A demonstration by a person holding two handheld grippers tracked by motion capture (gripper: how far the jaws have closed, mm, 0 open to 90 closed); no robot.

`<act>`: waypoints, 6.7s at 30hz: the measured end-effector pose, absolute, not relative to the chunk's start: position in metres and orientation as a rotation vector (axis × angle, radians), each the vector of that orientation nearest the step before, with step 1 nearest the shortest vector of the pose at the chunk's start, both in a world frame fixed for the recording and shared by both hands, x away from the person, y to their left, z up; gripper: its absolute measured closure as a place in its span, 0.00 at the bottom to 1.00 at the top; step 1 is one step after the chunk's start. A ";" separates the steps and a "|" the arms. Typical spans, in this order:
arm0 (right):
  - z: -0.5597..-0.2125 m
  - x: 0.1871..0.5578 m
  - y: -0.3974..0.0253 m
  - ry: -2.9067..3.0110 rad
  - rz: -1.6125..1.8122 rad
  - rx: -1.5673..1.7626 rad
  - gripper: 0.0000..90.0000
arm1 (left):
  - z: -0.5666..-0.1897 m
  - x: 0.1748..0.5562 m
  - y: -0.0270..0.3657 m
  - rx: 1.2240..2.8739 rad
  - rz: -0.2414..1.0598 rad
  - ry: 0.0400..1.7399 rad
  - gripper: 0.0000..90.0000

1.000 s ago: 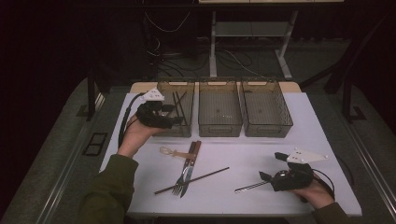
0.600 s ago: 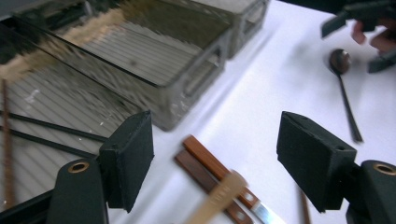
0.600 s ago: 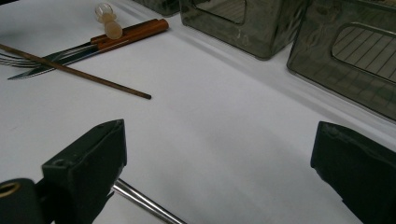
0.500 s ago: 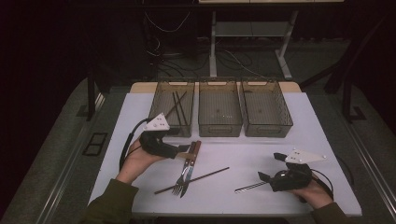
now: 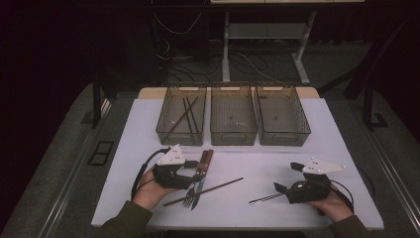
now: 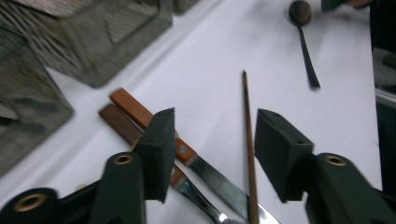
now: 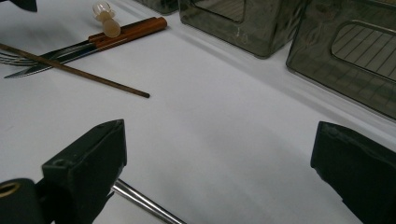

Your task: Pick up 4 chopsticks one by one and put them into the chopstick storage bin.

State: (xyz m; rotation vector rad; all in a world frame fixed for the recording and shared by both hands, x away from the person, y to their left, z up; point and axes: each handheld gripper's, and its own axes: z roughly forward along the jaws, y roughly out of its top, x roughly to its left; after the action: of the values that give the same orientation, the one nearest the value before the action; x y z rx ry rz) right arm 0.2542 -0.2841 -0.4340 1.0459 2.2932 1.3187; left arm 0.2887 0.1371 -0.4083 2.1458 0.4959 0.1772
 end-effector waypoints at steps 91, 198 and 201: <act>-0.437 0.256 -0.281 2.312 1.286 1.034 0.04 | -0.409 0.284 0.145 2.250 0.074 0.522 0.94; -0.435 0.255 -0.285 2.301 1.313 1.040 0.04 | -0.388 0.495 0.167 2.138 0.406 1.221 0.90; -0.435 0.255 -0.284 2.303 1.312 1.040 0.04 | -0.389 0.495 0.166 2.148 0.412 1.219 0.86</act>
State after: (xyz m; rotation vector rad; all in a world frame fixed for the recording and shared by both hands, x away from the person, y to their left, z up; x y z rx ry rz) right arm 0.2548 -0.2843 -0.4352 1.0398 2.3028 1.3124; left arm 0.4952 0.1659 -0.3886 2.1477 1.2187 0.4122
